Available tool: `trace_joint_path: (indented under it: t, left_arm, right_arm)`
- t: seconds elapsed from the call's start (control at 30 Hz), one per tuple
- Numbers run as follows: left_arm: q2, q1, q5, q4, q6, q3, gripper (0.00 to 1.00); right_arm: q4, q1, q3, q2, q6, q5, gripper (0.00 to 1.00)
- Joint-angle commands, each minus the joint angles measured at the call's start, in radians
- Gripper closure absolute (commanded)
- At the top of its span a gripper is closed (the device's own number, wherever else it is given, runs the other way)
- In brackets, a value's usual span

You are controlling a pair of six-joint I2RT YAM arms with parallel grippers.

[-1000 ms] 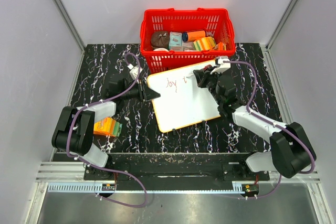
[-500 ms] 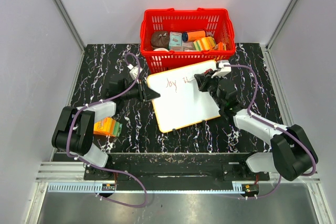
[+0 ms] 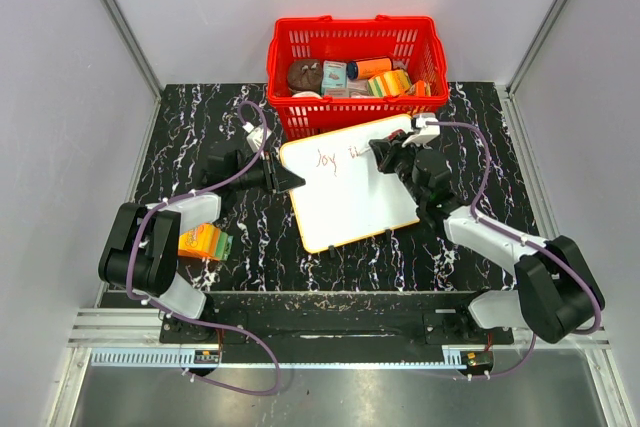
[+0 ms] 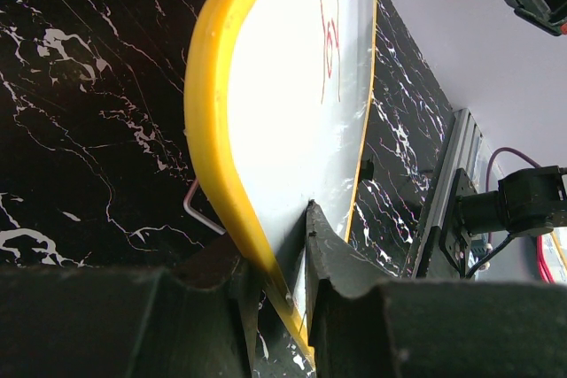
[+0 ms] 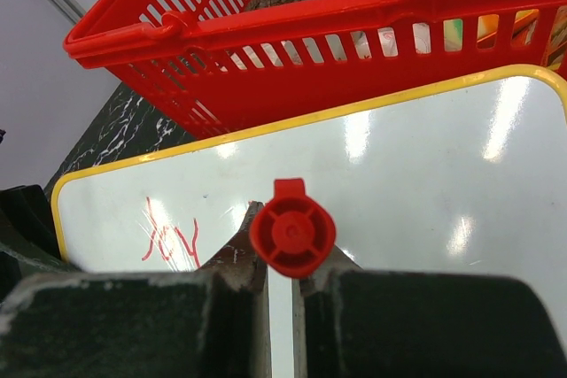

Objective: Write a sentence on the whiteboard
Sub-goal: Write on the whiteboard with the whiteboard.

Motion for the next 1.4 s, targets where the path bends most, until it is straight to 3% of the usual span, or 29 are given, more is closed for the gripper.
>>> trace_joint_path:
  t: [0.0, 0.7, 1.37]
  left_arm:
    - [0.033, -0.031, -0.127, -0.056, 0.201, 0.002, 1.00]
    - [0.031, -0.032, -0.126, -0.057, 0.203, 0.003, 1.00]
    - [0.031, -0.034, -0.127, -0.060, 0.204, 0.003, 1.00]
  right_arm:
    - [-0.003, -0.002, 0.059, 0.020, -0.018, 0.023, 1.00]
    - [-0.016, -0.013, 0.097, 0.033, -0.037, 0.075, 1.00]
    - [-0.027, -0.017, 0.036, -0.001, -0.018, 0.053, 1.00]
